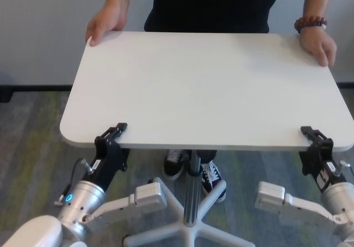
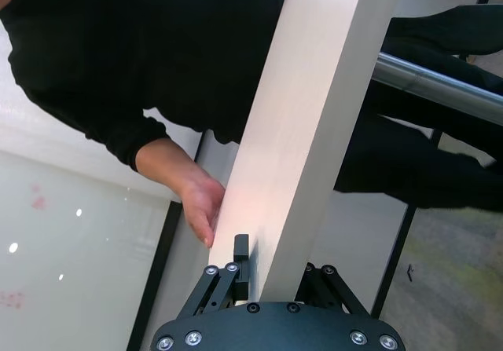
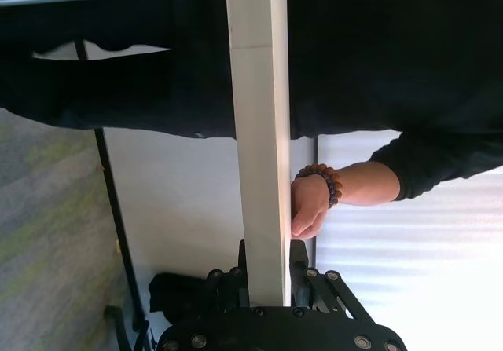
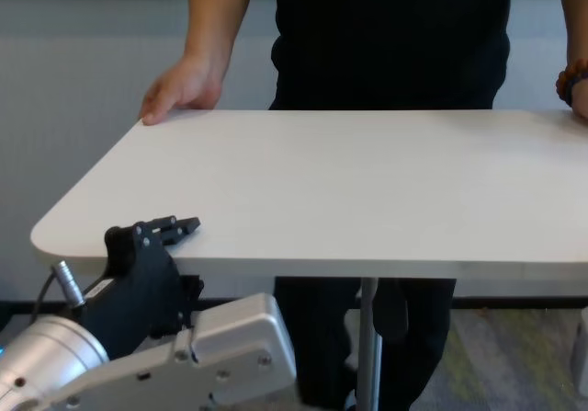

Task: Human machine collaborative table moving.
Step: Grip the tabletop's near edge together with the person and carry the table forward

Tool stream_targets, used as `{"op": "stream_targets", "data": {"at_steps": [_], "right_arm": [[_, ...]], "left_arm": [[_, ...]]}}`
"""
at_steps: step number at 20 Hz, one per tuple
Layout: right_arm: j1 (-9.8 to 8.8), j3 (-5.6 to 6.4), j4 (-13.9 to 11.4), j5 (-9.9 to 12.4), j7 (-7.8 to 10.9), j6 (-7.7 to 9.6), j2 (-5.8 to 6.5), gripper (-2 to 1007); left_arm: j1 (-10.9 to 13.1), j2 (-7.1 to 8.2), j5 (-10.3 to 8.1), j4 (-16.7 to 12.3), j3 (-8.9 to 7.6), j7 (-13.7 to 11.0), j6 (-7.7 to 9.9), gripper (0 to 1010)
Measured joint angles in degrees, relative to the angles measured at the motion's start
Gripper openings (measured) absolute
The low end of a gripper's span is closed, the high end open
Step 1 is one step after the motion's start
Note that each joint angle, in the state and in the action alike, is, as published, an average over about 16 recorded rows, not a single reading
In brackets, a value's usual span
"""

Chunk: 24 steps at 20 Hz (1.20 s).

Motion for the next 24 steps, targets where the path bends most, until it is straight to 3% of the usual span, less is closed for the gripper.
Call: {"op": "stream_targets", "data": {"at_steps": [12, 24], "right_arm": [[5.11, -1.73, 5.5, 0.8, -0.70, -1.66, -0.29, 262], [10.20, -4.55, 11.3, 0.6, -1.83, -2.87, -0.60, 260]], "left_arm": [[-4.7, -1.59, 0.47, 5.0, 2.06, 1.4, -0.17, 292], [-8.4, -3.30, 0.86, 10.0, 3.64, 3.3, -0.30, 292]]}}
